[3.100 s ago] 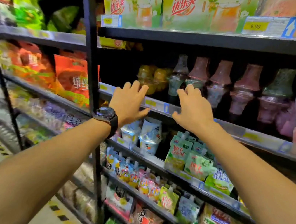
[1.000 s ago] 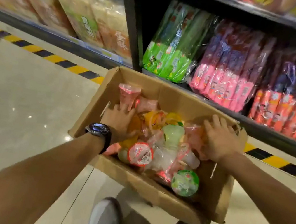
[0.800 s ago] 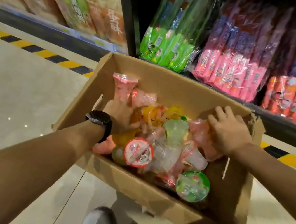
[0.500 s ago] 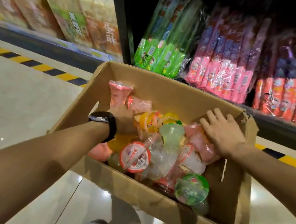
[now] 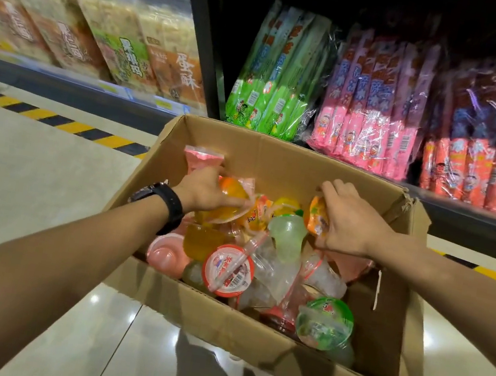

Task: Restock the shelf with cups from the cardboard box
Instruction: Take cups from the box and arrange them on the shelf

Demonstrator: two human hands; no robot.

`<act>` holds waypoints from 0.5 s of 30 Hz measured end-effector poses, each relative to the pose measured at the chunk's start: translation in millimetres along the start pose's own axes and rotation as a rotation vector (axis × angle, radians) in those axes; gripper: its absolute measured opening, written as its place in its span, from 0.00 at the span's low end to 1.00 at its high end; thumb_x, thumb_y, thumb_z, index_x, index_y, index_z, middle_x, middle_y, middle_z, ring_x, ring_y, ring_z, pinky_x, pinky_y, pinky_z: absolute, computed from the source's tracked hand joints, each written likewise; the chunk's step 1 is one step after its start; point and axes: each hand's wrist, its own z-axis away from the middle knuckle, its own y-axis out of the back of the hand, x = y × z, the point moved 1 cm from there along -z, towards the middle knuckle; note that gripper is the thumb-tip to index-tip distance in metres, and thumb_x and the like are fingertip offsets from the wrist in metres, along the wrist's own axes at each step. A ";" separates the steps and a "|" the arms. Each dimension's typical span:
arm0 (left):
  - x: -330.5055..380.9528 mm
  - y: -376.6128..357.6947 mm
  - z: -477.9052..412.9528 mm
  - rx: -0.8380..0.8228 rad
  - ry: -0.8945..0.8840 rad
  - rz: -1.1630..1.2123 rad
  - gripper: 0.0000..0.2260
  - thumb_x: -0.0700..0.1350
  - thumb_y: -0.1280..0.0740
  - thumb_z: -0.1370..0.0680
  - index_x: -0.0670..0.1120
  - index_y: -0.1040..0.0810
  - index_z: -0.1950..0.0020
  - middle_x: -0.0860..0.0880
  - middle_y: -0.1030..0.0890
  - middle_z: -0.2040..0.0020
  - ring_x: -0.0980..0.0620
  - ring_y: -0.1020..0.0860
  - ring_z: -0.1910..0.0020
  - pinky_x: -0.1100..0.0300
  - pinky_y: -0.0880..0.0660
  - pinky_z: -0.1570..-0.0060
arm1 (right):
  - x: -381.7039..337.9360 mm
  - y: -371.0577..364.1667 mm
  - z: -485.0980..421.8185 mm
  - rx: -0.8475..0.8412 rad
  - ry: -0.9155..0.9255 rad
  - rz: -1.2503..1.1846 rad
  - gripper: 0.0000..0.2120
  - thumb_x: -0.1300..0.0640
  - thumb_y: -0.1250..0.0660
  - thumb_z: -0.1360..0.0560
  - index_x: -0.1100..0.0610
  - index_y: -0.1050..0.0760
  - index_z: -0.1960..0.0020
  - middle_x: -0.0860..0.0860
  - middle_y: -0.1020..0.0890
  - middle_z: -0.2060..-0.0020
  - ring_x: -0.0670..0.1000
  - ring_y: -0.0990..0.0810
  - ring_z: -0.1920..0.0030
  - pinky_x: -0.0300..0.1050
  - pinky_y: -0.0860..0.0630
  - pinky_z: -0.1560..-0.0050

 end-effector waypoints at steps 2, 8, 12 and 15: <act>3.7 -1.9 -3.0 -0.002 0.044 0.227 0.40 0.66 0.20 0.45 0.45 0.22 0.40 0.48 0.17 0.45 0.48 0.19 0.46 0.49 0.22 0.42 | -3.7 -5.9 -3.5 -0.005 -0.049 -0.078 0.39 0.45 0.25 0.42 0.57 0.36 0.37 0.55 0.33 0.46 0.57 0.33 0.44 0.54 0.28 0.45; 15.7 -20.8 0.2 -0.087 0.057 0.451 0.39 0.62 0.20 0.44 0.36 0.19 0.44 0.41 0.15 0.52 0.43 0.15 0.52 0.41 0.20 0.47 | -3.2 -23.1 -6.9 -0.041 -0.186 -0.314 0.45 0.44 0.24 0.40 0.52 0.37 0.27 0.56 0.31 0.42 0.58 0.32 0.38 0.50 0.29 0.38; 7.5 -29.4 -4.1 -0.159 0.070 0.527 0.33 0.52 0.21 0.33 0.43 0.29 0.33 0.42 0.20 0.41 0.45 0.16 0.52 0.57 0.19 0.66 | 0.9 -31.7 -12.2 0.014 -0.232 -0.379 0.43 0.45 0.23 0.41 0.54 0.34 0.30 0.55 0.30 0.43 0.58 0.31 0.38 0.49 0.30 0.38; 4.4 -30.6 -5.8 -0.213 0.038 0.567 0.27 0.45 0.24 0.29 0.42 0.27 0.32 0.41 0.21 0.37 0.46 0.17 0.51 0.62 0.20 0.66 | 9.0 -34.9 -16.7 0.089 -0.316 -0.497 0.42 0.49 0.21 0.40 0.58 0.32 0.30 0.56 0.29 0.42 0.56 0.29 0.39 0.44 0.31 0.38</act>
